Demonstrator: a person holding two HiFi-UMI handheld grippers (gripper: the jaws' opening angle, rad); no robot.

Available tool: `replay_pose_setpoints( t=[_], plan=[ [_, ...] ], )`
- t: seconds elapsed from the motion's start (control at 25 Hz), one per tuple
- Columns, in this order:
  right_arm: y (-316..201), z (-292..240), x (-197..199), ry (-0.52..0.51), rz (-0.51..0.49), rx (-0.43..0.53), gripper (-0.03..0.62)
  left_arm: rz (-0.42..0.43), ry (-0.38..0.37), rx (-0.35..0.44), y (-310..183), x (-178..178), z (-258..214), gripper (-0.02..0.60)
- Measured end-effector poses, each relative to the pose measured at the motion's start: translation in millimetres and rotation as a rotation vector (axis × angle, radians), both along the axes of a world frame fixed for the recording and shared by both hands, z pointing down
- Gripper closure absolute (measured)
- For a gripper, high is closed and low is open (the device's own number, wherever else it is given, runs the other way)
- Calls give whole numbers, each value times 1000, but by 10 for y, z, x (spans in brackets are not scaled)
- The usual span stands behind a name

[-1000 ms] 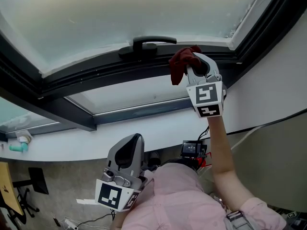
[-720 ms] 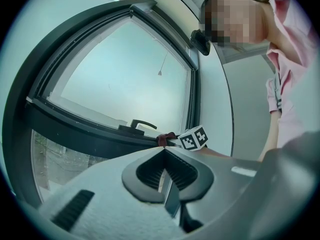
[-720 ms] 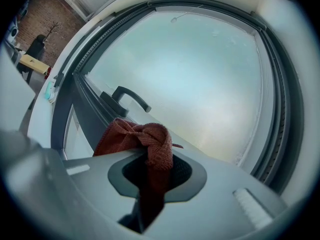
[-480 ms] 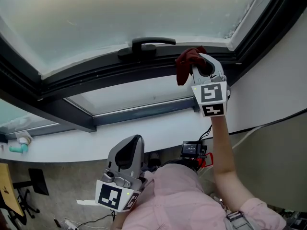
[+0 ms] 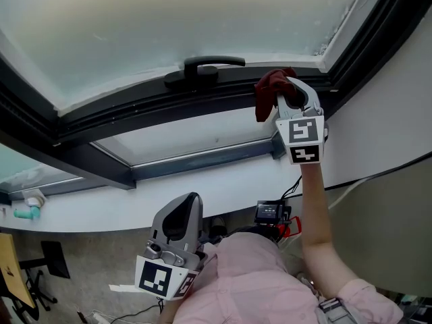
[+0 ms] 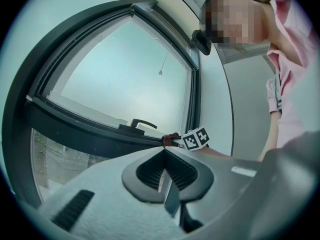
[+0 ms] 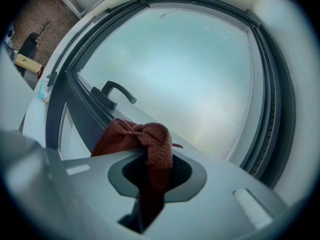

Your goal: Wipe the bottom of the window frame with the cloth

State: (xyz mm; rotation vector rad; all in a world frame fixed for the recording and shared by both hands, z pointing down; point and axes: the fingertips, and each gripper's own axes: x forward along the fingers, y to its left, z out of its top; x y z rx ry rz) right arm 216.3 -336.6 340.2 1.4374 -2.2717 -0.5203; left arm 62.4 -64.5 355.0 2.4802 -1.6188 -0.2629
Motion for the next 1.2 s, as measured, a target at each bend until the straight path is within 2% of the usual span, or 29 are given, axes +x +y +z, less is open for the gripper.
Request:
replay_pose_setpoints(
  t=[1.2],
  plan=[
    [-239,-2,638,-35,145,-18,534,3,12,1,-52,-17,-8,580]
  ],
)
